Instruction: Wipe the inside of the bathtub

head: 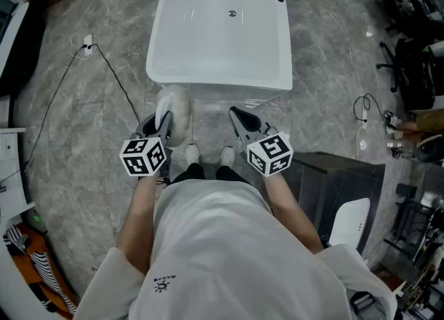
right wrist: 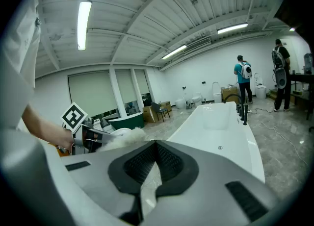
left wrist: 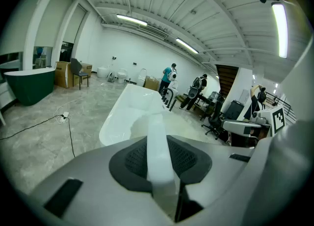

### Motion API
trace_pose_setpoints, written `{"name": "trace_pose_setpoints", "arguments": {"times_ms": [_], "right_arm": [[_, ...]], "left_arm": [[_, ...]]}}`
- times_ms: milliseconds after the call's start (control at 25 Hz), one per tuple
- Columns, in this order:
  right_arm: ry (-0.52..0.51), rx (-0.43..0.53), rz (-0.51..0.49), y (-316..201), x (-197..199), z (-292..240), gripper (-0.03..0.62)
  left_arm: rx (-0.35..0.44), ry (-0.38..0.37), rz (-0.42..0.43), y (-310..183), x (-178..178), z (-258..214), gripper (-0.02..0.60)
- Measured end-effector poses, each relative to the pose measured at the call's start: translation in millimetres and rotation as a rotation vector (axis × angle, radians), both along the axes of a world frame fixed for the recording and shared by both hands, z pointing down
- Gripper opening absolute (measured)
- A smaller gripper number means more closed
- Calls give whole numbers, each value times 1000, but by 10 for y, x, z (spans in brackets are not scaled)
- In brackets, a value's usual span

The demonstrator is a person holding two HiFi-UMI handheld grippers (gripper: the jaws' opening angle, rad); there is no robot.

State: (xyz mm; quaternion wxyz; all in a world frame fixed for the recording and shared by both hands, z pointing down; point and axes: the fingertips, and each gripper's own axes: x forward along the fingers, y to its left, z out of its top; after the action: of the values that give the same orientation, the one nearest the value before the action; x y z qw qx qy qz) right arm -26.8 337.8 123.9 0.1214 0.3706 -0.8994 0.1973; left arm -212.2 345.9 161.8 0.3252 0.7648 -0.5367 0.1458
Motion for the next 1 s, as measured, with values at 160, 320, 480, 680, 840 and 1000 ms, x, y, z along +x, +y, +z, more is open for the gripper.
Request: {"name": "trace_pose_setpoints", "arguments": {"times_ms": [160, 320, 480, 680, 840, 1000], "right_arm": [[-12, 15, 20, -101, -7, -57, 18], [-20, 25, 47, -227, 22, -93, 18], [-32, 24, 56, -286, 15, -121, 18], [-61, 18, 58, -305, 37, -119, 18], [-75, 7, 49, -306, 74, -101, 18], [-119, -13, 45, -289, 170, -115, 18]], "left_arm": [[36, 7, -15, -122, -42, -97, 95], [69, 7, -22, -261, -35, -182, 95], [77, 7, -16, -334, -16, -210, 95], [69, -2, 1, -336, 59, -166, 95], [70, -11, 8, -333, 135, -150, 95], [62, -13, 4, -297, 257, -130, 95]]}}
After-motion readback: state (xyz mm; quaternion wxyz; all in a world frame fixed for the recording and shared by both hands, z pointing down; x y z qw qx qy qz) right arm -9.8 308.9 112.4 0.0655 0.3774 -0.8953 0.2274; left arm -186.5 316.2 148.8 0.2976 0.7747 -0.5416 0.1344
